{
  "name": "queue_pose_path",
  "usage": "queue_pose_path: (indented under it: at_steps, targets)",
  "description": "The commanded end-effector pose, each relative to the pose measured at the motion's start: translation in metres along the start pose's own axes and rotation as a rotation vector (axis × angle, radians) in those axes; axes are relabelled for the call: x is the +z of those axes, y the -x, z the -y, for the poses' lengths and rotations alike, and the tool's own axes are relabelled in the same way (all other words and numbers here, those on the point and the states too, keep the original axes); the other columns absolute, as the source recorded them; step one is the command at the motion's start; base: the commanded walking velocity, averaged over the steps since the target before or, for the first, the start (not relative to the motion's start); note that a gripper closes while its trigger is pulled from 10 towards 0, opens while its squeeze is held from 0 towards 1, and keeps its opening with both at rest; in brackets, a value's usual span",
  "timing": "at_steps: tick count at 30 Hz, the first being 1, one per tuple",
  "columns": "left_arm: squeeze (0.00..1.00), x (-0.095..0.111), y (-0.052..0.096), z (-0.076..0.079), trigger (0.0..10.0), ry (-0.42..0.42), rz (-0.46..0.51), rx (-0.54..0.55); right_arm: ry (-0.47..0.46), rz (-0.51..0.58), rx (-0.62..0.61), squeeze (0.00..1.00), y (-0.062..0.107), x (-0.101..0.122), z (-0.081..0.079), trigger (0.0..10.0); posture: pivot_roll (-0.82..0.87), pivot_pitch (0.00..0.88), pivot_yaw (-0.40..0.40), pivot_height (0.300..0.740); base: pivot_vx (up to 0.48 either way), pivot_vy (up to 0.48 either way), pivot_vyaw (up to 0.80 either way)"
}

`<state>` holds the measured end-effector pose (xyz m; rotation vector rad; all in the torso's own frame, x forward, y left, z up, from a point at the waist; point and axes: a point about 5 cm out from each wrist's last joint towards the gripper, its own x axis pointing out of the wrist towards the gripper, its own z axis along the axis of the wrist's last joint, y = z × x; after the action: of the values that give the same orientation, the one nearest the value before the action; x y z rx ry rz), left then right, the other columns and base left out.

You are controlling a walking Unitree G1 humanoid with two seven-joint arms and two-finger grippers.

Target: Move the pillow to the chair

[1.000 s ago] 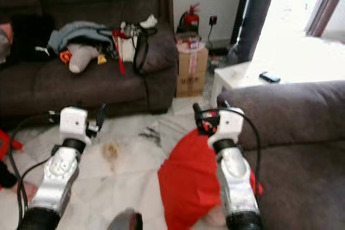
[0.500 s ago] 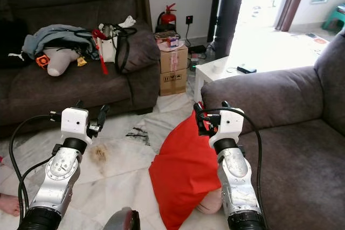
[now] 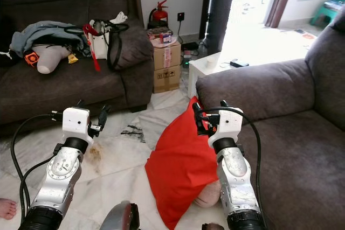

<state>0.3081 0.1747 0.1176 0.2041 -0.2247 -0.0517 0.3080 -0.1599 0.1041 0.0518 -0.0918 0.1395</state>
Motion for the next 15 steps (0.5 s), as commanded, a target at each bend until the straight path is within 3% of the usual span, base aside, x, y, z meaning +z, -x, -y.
queue_pose_path:
  at_steps: [1, 15]
  targets:
    - [0.00, 0.0019, -0.0020, 0.0034, 10.0, 0.003, 0.004, -0.016, -0.004, -0.007, 0.008, 0.00, -0.0008, -0.0008, -0.0020, 10.0, -0.04, 0.000, 0.039, 0.627, 0.000, 0.000, 0.00]
    - [0.00, 0.0004, -0.0005, 0.0043, 10.0, 0.009, -0.004, -0.014, -0.011, -0.008, 0.024, 0.00, -0.0001, -0.0012, -0.0042, 10.0, -0.04, 0.000, 0.034, 0.610, 0.000, 0.000, 0.00]
